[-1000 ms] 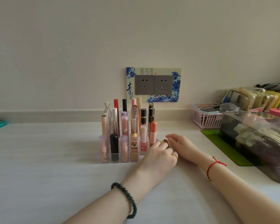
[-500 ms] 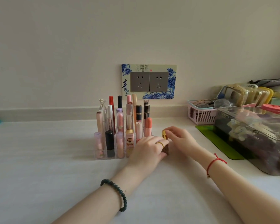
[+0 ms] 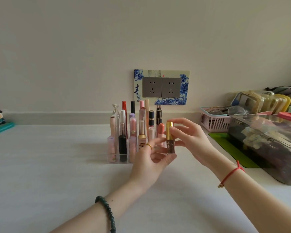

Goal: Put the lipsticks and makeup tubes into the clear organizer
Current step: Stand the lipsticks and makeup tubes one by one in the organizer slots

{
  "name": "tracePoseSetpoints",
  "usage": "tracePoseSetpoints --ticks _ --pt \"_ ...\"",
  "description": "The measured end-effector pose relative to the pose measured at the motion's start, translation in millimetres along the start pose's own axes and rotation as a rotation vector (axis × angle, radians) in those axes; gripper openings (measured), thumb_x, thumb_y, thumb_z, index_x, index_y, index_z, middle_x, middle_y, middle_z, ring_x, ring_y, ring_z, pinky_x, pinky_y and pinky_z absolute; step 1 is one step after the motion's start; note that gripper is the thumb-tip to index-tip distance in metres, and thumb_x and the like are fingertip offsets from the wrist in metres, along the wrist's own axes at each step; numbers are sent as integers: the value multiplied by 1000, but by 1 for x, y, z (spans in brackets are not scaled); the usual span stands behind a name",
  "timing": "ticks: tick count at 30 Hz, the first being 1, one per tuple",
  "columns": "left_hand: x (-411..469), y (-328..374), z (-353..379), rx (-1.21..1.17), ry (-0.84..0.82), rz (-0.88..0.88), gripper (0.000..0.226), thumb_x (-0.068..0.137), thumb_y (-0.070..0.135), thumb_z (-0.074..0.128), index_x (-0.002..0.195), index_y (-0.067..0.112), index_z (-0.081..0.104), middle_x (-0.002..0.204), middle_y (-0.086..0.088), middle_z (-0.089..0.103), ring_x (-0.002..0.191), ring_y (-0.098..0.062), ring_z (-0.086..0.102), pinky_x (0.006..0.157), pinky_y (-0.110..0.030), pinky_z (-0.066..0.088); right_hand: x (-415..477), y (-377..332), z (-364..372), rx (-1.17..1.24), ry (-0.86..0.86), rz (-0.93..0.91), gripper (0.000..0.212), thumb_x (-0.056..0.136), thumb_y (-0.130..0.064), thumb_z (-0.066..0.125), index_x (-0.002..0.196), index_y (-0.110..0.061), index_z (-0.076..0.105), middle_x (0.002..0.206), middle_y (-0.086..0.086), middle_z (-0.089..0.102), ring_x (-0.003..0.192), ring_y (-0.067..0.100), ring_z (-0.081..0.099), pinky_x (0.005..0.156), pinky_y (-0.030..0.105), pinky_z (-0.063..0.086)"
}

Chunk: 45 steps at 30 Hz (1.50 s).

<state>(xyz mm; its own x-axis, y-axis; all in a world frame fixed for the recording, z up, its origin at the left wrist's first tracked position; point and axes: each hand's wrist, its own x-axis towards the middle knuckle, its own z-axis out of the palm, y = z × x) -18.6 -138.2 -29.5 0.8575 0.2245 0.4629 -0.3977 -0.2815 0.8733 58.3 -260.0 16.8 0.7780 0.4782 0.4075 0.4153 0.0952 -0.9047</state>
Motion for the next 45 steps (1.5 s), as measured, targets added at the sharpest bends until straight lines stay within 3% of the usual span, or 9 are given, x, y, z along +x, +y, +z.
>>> tracePoseSetpoints --ticks 5,9,13,19,22,26,29,36,45 --pt "-7 -2 -20 -95 -7 -74 31 63 27 74 91 30 63 75 12 71 76 -2 67 73 -15 52 -5 -6 17 -26 -42 -60 20 83 -13 62 101 -23 61 93 18 68 79 23 65 67 31 58" --pt "-6 -12 -35 -72 28 -110 23 71 10 74 86 25 66 75 10 72 75 -4 67 71 -13 51 -5 -5 29 -128 -78 -83 23 80 -14 66 100 -24 62 91 8 71 82 24 69 71 37 59" --pt "-2 -18 -40 -29 51 -118 22 73 11 73 90 22 67 83 6 72 79 -8 68 75 -15 52 -1 -3 37 -214 -75 -104 23 82 -14 64 104 -20 61 89 2 71 79 16 69 72 37 59" --pt "-2 -18 -42 -23 63 -143 27 75 12 71 101 19 65 93 9 70 81 2 65 77 -10 48 8 2 42 -289 31 -180 25 80 -9 66 101 -23 61 87 -8 67 81 6 65 74 12 52" --pt "-4 -18 -42 -37 67 -162 27 76 8 70 97 22 62 90 11 67 75 8 63 72 -5 47 11 9 41 -313 120 -185 27 79 -8 67 103 -21 62 90 -4 67 86 11 65 73 11 53" --pt "-7 -18 -41 -24 51 -210 29 77 10 69 105 15 62 94 3 68 87 -5 63 84 -18 51 13 16 42 -360 180 -167 28 80 -9 67 107 -16 62 92 -1 66 86 11 64 64 10 53" --pt "-7 -21 -41 -11 44 -243 28 77 14 70 104 16 63 95 1 69 89 -9 64 88 -28 51 14 20 44 -404 193 -170 28 79 -10 68 106 -15 63 92 0 67 84 13 64 69 14 53" --pt "-6 -24 -41 12 74 -277 18 79 13 68 95 20 63 94 -3 70 89 -17 66 89 -32 52 11 27 48 -466 177 -156 26 78 -8 69 103 -14 66 81 -7 63 74 8 63 65 19 55" --pt "-6 -24 -42 5 85 -296 16 80 12 67 93 20 64 95 -5 70 93 -20 66 90 -33 52 8 34 49 -513 193 -179 26 76 -8 70 101 -13 68 79 -4 64 70 8 63 69 13 53"
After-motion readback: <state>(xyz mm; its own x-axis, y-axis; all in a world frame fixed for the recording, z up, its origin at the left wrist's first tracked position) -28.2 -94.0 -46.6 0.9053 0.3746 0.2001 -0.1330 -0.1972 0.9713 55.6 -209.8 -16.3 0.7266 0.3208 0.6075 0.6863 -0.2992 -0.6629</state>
